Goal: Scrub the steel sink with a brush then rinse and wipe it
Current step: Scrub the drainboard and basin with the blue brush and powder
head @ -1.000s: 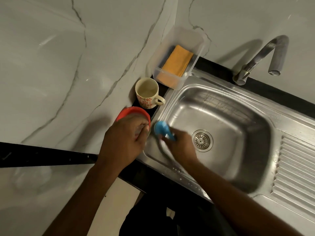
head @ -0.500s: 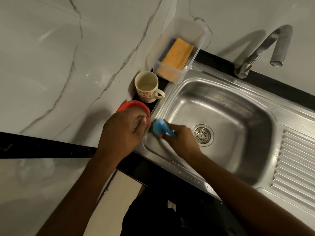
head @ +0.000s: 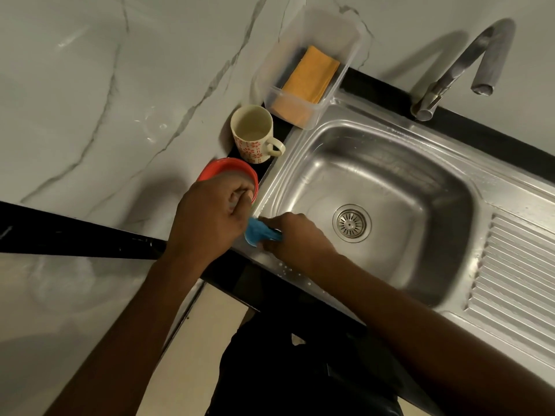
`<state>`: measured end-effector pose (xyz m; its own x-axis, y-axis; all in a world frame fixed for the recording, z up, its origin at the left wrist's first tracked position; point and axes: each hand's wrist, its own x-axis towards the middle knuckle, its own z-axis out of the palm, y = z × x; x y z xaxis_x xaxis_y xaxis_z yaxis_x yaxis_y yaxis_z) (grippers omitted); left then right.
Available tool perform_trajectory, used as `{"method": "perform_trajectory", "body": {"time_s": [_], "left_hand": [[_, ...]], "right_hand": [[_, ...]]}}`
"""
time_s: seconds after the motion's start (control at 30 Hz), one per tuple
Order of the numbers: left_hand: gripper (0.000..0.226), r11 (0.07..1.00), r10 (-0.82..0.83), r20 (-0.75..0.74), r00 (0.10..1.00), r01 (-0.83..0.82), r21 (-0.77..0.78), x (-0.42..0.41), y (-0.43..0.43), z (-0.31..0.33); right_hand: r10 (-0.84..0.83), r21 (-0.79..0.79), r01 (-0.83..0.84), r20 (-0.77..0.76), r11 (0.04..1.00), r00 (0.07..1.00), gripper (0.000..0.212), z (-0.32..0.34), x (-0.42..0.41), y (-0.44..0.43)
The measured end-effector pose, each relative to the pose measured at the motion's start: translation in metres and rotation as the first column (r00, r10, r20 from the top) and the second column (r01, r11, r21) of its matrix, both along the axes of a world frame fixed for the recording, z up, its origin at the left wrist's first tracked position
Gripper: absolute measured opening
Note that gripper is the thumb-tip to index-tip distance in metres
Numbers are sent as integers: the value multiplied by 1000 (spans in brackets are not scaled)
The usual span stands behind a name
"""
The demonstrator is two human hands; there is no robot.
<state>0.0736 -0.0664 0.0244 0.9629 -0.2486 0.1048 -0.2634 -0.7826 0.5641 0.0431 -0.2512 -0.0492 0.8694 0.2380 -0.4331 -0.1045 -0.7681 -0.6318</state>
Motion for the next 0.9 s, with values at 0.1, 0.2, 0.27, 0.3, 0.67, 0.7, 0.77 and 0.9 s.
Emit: {"method": "perform_trajectory", "body": {"time_s": [0.1,0.2,0.27,0.3,0.67,0.7,0.77,0.9], "left_hand": [[16,1000,1,-2,1000,-1,-10,-2,0,2],[19,1000,20,2,1000,-20,-11,-3,3,1],[20,1000,27,-14,1000,-28,-14,-3,3,1],[18,1000,25,-19,1000,-25,-14,-3,1,2],[15,1000,-18,-14,1000,18,-16,7,-9,10],[14,1000,-22,-15,1000,22,-22,8,-10,10],[15,999,-34,-13,999,33,-25,8,-14,9],[30,998,-64,-59,996,64,-3,8,-23,11]], "right_hand": [[32,-29,-35,-97,999,995,52,1,-8,-37],[77,-102,-102,-225,990,971,55,10,-15,-82],[81,-94,-101,-197,990,977,55,12,-10,-76],[85,-64,-96,-151,993,985,53,11,-4,-61],[60,1,-62,-264,998,963,53,12,-32,-98],[55,-4,-58,-261,998,964,55,12,-30,-98],[55,16,-53,-203,998,978,54,11,-17,-73],[25,74,-17,-101,997,995,55,0,7,-6]]}}
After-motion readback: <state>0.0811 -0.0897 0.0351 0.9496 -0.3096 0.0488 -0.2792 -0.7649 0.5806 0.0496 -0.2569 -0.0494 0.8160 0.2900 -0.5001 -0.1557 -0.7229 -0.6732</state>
